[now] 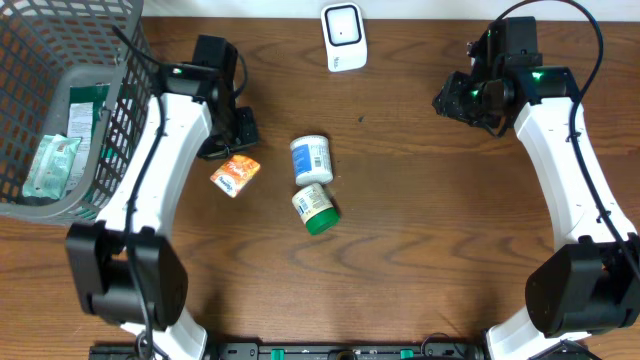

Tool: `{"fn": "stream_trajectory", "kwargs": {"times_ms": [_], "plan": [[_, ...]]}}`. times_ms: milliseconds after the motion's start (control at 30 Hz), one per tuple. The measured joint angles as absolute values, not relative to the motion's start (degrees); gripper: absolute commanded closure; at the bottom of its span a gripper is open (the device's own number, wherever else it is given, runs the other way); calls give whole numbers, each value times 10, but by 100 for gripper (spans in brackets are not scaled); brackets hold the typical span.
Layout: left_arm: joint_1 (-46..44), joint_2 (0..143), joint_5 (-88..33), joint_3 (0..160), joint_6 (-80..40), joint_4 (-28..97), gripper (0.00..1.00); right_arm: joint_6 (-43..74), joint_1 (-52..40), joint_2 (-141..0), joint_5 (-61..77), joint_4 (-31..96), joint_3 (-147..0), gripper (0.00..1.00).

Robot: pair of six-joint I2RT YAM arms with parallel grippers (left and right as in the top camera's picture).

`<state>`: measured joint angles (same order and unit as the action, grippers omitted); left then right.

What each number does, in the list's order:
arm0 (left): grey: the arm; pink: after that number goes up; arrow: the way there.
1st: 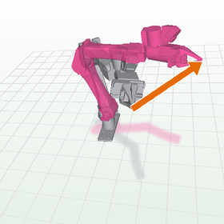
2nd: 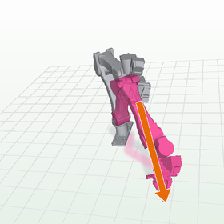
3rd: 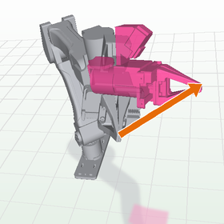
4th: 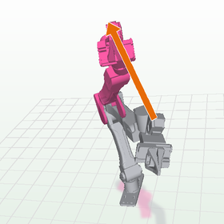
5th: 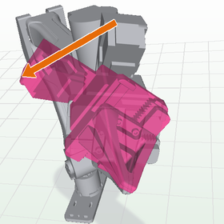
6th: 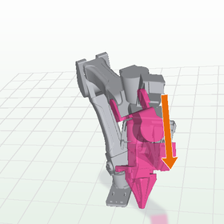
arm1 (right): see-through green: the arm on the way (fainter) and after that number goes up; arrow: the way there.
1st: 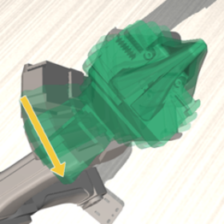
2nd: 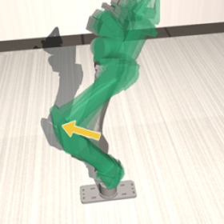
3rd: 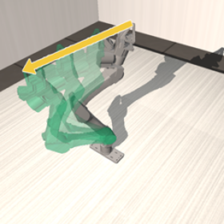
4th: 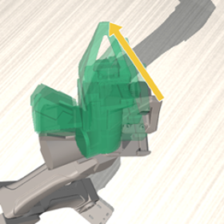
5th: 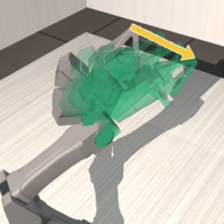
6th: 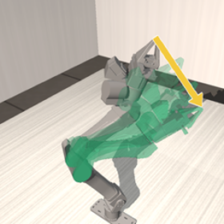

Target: Scan the item barcode

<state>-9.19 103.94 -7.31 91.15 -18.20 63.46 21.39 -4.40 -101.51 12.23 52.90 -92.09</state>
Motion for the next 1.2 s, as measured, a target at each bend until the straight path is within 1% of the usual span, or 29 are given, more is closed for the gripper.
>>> {"fn": "stream_trajectory", "kwargs": {"times_ms": [133, 367, 400, 433, 467, 500, 533, 567, 667, 800, 967, 1200], "plan": [[-91, 1071, -71, 906, -182, 594, 93, 214, -44, -1015, 122, 529, -921, 57], [-92, 1107, -71, 905, -182, 590, 93, 214, -44, -1015, 122, 529, -921, 57], [-92, 1112, -71, 904, -182, 590, 90, 214, -44, -1015, 122, 529, -921, 57], [-92, 1117, -71, 903, -182, 590, 84, 214, -44, -1015, 122, 529, -921, 57], [-92, 1121, -71, 902, -180, 590, 73, 214, -44, -1015, 122, 529, -921, 57], [-92, 1126, -71, 901, -180, 590, 59, 213, -44, -1015, 122, 529, -921, 57], [-92, 1129, -71, 900, -180, 589, 50, 213, -44, -1015, 122, 529, -921, 57], [-92, 1132, -71, 898, -182, 590, 45, 213, -44, -1015, 122, 529, -921, 57], [-91, 1136, -71, 896, -181, 590, 37, 213, -44, -1015, 122, 530, -921, 57], [-91, 1136, -71, 896, -182, 594, 34, 213, -44, -1015, 122, 530, -921, 56], [-91, 1134, -71, 926, -182, 632, 34, 213, -44, -1015, 122, 530, -921, 56], [-80, 1094, -71, 1075, -182, 716, 34, 212, -44, -1015, 122, 530, -921, 55]]}}
